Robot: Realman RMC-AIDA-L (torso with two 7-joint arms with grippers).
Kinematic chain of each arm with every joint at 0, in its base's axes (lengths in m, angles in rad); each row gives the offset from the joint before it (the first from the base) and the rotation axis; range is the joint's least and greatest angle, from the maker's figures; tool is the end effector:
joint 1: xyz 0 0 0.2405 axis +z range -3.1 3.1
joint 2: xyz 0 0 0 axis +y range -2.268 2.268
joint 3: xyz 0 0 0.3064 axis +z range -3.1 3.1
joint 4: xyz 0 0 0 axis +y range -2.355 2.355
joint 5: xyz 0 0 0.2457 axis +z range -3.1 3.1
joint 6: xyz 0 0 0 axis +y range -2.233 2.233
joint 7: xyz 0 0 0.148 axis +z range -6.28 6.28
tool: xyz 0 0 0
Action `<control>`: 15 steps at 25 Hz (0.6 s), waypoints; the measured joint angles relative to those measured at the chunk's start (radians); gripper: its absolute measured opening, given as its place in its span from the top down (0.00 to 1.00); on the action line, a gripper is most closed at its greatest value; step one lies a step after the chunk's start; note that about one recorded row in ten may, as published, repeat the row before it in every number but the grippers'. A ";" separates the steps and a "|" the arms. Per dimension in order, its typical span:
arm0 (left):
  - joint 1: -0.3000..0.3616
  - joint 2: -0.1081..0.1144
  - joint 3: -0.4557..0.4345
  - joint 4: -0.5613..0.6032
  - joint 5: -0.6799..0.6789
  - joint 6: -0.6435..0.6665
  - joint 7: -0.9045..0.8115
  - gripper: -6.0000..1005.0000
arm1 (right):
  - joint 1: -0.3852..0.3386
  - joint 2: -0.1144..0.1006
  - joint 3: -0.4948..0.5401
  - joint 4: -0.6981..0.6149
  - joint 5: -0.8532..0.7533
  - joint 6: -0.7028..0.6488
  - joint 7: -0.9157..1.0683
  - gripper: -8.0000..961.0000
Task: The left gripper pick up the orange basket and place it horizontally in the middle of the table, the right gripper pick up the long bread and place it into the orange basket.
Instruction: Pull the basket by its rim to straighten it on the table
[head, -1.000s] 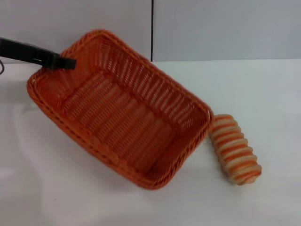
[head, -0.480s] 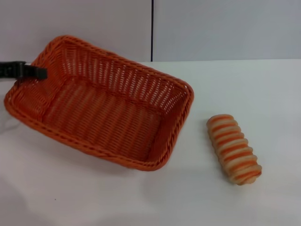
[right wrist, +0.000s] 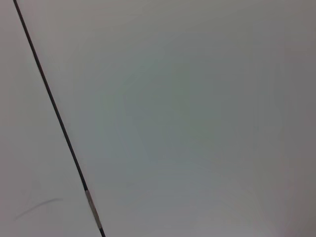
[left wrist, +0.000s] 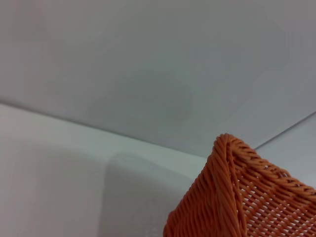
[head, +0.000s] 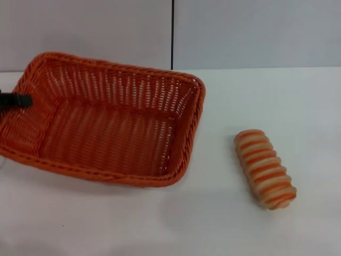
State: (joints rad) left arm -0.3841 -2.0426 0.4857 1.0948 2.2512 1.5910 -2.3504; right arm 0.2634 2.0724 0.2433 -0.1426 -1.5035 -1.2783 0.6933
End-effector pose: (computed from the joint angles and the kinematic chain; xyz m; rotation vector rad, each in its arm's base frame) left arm -0.3867 0.3531 0.1016 -2.0351 -1.6480 -0.5461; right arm 0.5059 0.2660 0.0293 -1.1691 0.8763 0.8028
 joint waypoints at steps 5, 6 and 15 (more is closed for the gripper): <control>0.032 -0.014 -0.003 -0.005 -0.014 -0.001 0.008 0.79 | 0.000 0.000 -0.002 0.000 -0.003 0.007 0.000 0.32; 0.051 -0.020 -0.003 -0.014 -0.024 -0.004 0.012 0.78 | 0.000 0.000 -0.003 0.000 -0.004 0.008 0.000 0.32; 0.120 -0.019 -0.001 -0.062 -0.103 -0.005 0.049 0.76 | 0.006 0.000 -0.004 0.000 -0.005 0.008 0.000 0.32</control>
State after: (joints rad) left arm -0.2644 -2.0615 0.4845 1.0331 2.1486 1.5865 -2.3014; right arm 0.2692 2.0724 0.2392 -0.1426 -1.5088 -1.2699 0.6933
